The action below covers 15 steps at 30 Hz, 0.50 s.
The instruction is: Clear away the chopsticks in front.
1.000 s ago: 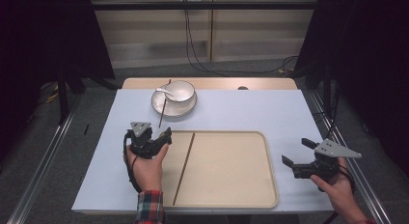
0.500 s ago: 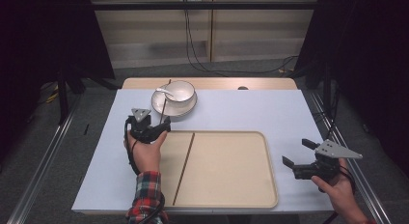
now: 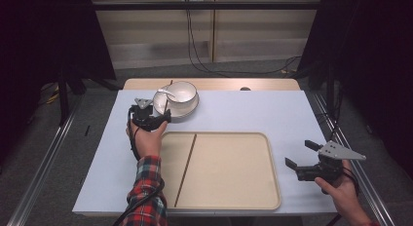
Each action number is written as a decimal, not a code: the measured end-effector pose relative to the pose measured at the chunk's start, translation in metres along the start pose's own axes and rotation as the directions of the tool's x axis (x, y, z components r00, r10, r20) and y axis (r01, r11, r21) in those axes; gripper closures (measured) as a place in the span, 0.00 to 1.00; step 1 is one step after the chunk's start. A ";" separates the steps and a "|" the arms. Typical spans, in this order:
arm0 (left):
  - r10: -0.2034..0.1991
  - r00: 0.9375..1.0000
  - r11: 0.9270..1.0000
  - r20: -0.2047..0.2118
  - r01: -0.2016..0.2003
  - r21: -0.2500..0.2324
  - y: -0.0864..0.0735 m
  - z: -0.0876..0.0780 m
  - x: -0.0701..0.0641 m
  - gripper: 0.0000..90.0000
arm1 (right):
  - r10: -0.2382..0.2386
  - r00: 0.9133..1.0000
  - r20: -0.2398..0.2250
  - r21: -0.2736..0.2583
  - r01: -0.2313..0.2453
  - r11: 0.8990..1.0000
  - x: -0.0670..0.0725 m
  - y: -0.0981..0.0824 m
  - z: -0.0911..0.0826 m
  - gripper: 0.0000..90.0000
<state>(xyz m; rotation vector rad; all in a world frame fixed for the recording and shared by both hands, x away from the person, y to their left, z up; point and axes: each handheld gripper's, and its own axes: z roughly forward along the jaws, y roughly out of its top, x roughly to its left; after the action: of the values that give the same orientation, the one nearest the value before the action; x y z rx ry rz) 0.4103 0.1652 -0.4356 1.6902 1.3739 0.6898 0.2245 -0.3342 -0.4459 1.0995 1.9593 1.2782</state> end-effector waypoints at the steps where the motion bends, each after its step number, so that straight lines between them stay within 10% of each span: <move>1: -0.006 1.000 1.000 -0.005 0.006 0.006 0.001 0.004 0.003 0.27 | 0.005 1.000 -0.001 0.003 -0.005 1.000 0.000 0.000 0.000 0.02; 15: 0.009 1.000 0.998 -0.006 -0.008 0.062 0.006 0.032 0.014 0.53 | 0.015 1.000 -0.003 0.004 -0.015 1.000 -0.001 -0.002 0.001 0.02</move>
<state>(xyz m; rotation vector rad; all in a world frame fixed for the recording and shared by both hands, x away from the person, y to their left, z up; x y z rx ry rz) 0.4434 0.1702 -0.4483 1.7448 1.4064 0.6644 0.2252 -0.3352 -0.4478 1.1170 1.9603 1.2846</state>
